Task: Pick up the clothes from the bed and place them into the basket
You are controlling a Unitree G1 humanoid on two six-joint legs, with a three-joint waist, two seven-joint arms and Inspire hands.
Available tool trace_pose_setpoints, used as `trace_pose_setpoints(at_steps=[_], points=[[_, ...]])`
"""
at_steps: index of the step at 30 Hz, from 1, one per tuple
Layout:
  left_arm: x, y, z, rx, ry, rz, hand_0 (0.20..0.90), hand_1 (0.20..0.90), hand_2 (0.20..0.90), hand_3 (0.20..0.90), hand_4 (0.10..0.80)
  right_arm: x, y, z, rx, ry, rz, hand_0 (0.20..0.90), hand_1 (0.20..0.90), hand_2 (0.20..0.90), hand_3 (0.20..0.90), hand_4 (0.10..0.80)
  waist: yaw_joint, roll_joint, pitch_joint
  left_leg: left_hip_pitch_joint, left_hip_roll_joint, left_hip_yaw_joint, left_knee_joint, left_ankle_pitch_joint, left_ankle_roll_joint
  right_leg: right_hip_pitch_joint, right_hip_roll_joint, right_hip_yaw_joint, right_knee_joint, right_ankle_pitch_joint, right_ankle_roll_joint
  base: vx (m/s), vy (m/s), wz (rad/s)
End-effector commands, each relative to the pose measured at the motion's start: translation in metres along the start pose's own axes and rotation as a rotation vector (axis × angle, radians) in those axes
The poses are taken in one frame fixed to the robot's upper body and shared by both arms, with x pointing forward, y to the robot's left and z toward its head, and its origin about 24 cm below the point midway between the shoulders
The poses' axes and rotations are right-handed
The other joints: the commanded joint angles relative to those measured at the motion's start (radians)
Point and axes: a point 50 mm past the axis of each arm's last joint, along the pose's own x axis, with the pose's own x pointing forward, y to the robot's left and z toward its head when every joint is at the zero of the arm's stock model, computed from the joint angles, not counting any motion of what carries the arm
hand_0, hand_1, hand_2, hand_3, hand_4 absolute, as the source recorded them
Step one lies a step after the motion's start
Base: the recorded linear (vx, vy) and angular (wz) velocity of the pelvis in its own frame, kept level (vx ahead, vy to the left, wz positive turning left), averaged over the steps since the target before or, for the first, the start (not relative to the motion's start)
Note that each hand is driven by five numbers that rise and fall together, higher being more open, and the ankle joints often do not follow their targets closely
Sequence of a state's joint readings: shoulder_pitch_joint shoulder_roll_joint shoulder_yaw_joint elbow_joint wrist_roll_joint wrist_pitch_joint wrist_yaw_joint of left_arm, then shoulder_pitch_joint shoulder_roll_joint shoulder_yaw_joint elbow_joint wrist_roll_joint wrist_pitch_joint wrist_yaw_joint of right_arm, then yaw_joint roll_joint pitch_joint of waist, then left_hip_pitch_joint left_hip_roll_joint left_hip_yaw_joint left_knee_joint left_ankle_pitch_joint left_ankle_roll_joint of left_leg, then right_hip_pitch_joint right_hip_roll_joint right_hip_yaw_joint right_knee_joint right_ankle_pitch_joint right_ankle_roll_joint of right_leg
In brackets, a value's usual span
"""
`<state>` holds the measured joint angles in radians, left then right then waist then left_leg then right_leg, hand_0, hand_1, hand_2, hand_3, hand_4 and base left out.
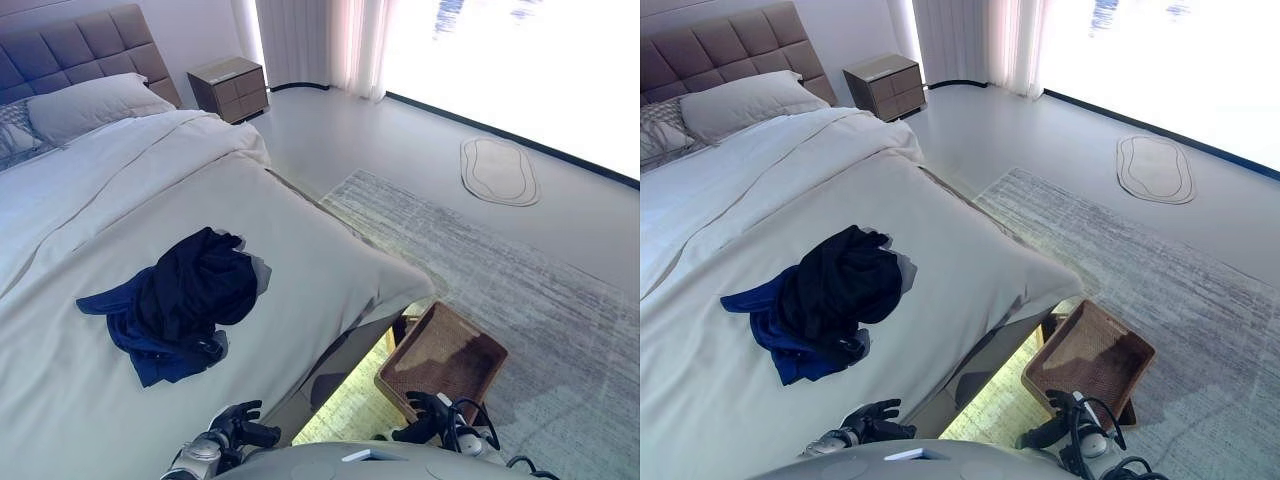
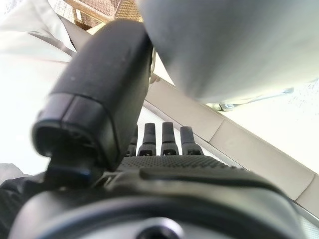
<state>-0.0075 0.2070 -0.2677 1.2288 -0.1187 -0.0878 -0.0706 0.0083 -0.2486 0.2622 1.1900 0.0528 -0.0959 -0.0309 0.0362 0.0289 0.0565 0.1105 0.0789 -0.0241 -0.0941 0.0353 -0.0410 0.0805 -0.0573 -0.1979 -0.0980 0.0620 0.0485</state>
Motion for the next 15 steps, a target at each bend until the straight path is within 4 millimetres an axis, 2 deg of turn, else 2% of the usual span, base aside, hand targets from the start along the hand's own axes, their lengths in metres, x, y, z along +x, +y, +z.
trace_pose_setpoints(at_steps=[1,4,6,7,8,10,12,14,15], points=[[0.002,0.006,0.006,-0.001,-0.003,0.035,0.9,0.9,0.9,0.9,0.8,0.004,0.012,0.01,0.52,0.012,0.042,0.9,0.9,0.9,0.9,0.8,-0.002,-0.055,0.035,0.05,-0.08,0.062,0.009,-0.071,0.047,0.06,-0.029,0.034,0.048,-0.048,0.028,0.088,0.029,0.0],[0.001,0.003,0.001,-0.006,0.007,0.036,0.9,0.9,0.9,0.9,0.8,0.004,0.007,0.006,0.776,0.027,0.011,0.9,0.9,0.9,0.9,0.8,-0.004,-0.051,0.031,0.055,-0.081,0.066,0.01,-0.073,0.048,0.065,-0.027,0.037,0.048,-0.05,0.027,0.073,0.025,-0.01],[-0.001,0.004,-0.005,-0.009,0.016,0.036,0.9,0.9,0.9,0.9,0.8,0.005,-0.001,0.013,0.998,-0.007,0.005,0.9,0.9,0.9,0.9,0.8,0.0,-0.049,0.029,0.062,-0.082,0.065,0.014,-0.077,0.048,0.07,-0.026,0.037,0.051,-0.052,0.026,0.1,0.018,-0.03],[-0.002,0.004,-0.009,-0.009,0.019,0.036,0.9,0.9,0.9,0.9,0.8,0.006,-0.01,0.026,1.145,-0.071,-0.015,0.9,0.9,0.9,0.9,0.8,0.004,-0.049,0.029,0.065,-0.082,0.064,0.017,-0.079,0.048,0.073,-0.026,0.037,0.053,-0.054,0.025,0.088,0.006,-0.12],[-0.002,0.003,-0.011,-0.009,0.021,0.036,0.9,0.9,0.9,0.9,0.8,0.006,-0.016,0.034,1.219,-0.121,-0.025,0.9,0.9,0.9,0.9,0.8,0.007,-0.05,0.029,0.065,-0.082,0.063,0.018,-0.08,0.048,0.073,-0.026,0.038,0.054,-0.054,0.024,0.085,0.006,-0.15],[-0.004,-0.001,-0.017,-0.008,0.021,0.036,0.9,0.9,0.9,0.9,0.8,0.005,-0.028,0.068,1.301,-0.29,-0.015,0.9,0.9,0.9,0.9,0.8,0.017,-0.052,0.031,0.066,-0.083,0.057,0.023,-0.084,0.049,0.076,-0.026,0.038,0.057,-0.057,0.02,0.067,0.015,-0.08],[-0.004,-0.005,-0.018,0.001,0.015,0.031,0.9,0.9,0.9,0.9,0.8,-0.003,-0.039,0.111,1.111,-0.474,-0.021,0.9,0.9,0.9,0.9,0.8,0.032,-0.054,0.037,0.062,-0.087,0.045,0.029,-0.086,0.051,0.075,-0.028,0.036,0.059,-0.056,0.016,0.04,0.034,0.01],[-0.004,-0.005,-0.016,0.012,0.001,0.033,0.9,0.9,0.9,0.9,0.8,-0.02,-0.049,0.161,0.767,-0.667,-0.098,0.9,0.9,0.9,0.9,0.8,0.051,-0.061,0.049,0.047,-0.093,0.027,0.045,-0.089,0.053,0.069,-0.034,0.028,0.061,-0.055,0.013,-0.002,0.044,0.03],[-0.004,-0.005,-0.015,0.016,-0.003,0.032,0.9,0.9,0.9,0.9,0.8,-0.026,-0.052,0.175,0.657,-0.718,-0.13,0.9,0.9,0.9,0.9,0.8,0.057,-0.063,0.052,0.042,-0.095,0.022,0.049,-0.09,0.054,0.067,-0.035,0.026,0.062,-0.055,0.013,-0.027,0.048,0.13]])
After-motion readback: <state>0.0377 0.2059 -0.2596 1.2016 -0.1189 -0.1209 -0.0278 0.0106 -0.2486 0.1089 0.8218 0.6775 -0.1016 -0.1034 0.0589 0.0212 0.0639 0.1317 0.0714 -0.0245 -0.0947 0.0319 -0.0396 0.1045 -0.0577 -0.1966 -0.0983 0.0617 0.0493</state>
